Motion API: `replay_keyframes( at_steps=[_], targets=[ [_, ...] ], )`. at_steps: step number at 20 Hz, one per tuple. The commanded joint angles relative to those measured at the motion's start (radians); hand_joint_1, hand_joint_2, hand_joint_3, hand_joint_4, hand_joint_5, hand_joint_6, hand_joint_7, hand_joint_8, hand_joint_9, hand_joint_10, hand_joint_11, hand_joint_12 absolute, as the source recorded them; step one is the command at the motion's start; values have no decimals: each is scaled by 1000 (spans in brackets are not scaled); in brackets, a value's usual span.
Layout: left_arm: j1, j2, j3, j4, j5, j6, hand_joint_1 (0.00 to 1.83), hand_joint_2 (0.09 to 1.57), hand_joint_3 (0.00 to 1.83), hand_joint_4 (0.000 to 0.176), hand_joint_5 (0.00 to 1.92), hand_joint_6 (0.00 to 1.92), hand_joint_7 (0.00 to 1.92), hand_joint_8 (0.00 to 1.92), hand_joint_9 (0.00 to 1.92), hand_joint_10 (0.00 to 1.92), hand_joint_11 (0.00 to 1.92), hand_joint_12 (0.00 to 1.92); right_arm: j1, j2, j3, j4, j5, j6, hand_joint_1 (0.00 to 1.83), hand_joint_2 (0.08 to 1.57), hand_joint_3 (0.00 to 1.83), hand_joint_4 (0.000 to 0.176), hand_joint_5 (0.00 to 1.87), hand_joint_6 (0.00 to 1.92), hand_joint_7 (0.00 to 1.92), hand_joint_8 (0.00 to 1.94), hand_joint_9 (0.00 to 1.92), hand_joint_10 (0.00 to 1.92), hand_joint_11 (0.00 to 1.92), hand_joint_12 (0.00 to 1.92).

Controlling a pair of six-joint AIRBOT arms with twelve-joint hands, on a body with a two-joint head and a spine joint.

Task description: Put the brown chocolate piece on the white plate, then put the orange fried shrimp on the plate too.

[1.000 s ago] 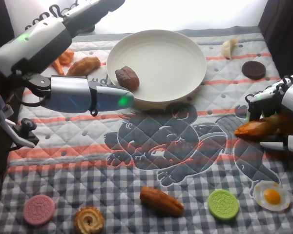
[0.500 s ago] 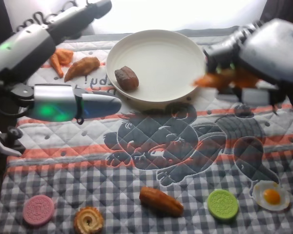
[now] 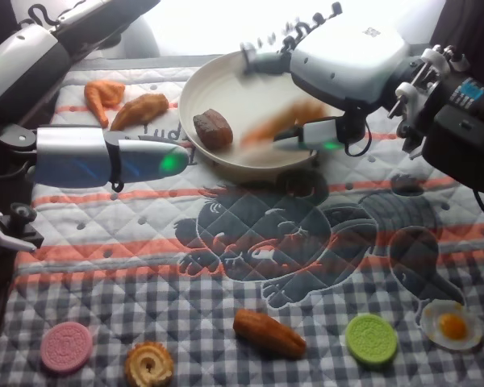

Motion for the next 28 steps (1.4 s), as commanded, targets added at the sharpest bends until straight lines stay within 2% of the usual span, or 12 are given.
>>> replay_keyframes(
  at_steps=[1, 4, 7, 11, 14, 18, 21, 23, 24, 26, 27, 28],
  targets=[
    [-4, -3, 10, 12, -132, -30, 791, 780, 1, 107, 136, 0, 117, 1, 125, 3, 0, 534, 18, 10, -1, 9, 133, -3, 612, 856, 0, 113, 2, 0, 12, 1, 103, 4, 1, 801],
    [14, 0, 48, 10, -154, -173, 763, 774, 0, 80, 145, 2, 136, 2, 199, 16, 0, 820, 18, 33, -47, 11, 173, -3, 624, 864, 0, 166, 0, 0, 0, 0, 12, 0, 0, 569],
    [60, 10, 104, 12, -238, -415, 730, 793, 6, 105, 123, 2, 147, 4, 165, 8, 0, 606, -42, 168, -161, 15, 306, -3, 527, 850, 0, 176, 0, 0, 0, 0, 0, 0, 0, 13],
    [148, 38, 112, 27, -392, -608, 926, 827, 5, 170, 89, 2, 156, 3, 194, 8, 0, 288, -204, 326, -289, 81, 549, -2, 528, 859, 5, 176, 0, 0, 0, 0, 0, 0, 0, 0],
    [224, 63, 75, 20, -566, -652, 786, 800, 0, 176, 48, 0, 95, 0, 177, 7, 0, 109, -372, 436, -396, 139, 755, -2, 613, 894, 15, 176, 0, 0, 7, 2, 0, 0, 0, 0],
    [276, 67, 50, 19, -675, -679, 598, 888, 21, 176, 34, 0, 134, 0, 177, 2, 0, 556, -523, 490, -457, 174, 940, 44, 621, 952, 10, 176, 29, 10, 94, 10, 20, 8, 0, 0],
    [297, 67, 43, 20, -737, -694, 471, 947, 19, 128, 31, 1, 147, 1, 223, 6, 0, 822, -583, 509, -482, 173, 1048, 67, 697, 990, 3, 132, 185, 9, 182, 5, 130, 11, 11, 6],
    [304, 71, 34, 27, -771, -703, 414, 942, 6, 70, 0, 0, 166, 2, 249, 6, 0, 778, -614, 522, -497, 161, 1128, 66, 691, 961, 0, 136, 225, 7, 252, 9, 192, 10, 108, 48],
    [300, 71, 34, 39, -771, -705, 365, 1073, 30, 14, 0, 0, 98, 0, 222, 1, 0, 695, -617, 528, -506, 155, 1139, 66, 773, 980, 3, 88, 236, 9, 254, 7, 208, 13, 146, 63],
    [292, 76, 29, 60, -771, -712, 61, 1227, 36, 23, 74, 20, 190, 17, 225, 2, 0, 522, -601, 542, -526, 123, 1139, 61, 582, 1160, 13, 36, 175, 0, 200, 0, 162, 0, 77, 32],
    [288, 79, 27, 69, -771, -714, 11, 1298, 19, 17, 103, 15, 250, 14, 236, 4, 0, 507, -591, 542, -528, 110, 1139, 57, 558, 1197, 5, 36, 196, 2, 221, 2, 224, 10, 170, 82],
    [267, 83, 25, 94, -771, -702, 1, 1295, 6, 41, 27, 6, 135, 7, 98, 11, 0, 218, -583, 542, -528, 106, 1139, 54, 748, 1146, 0, 89, 130, 0, 219, 1, 256, 4, 156, 240]
  ],
)
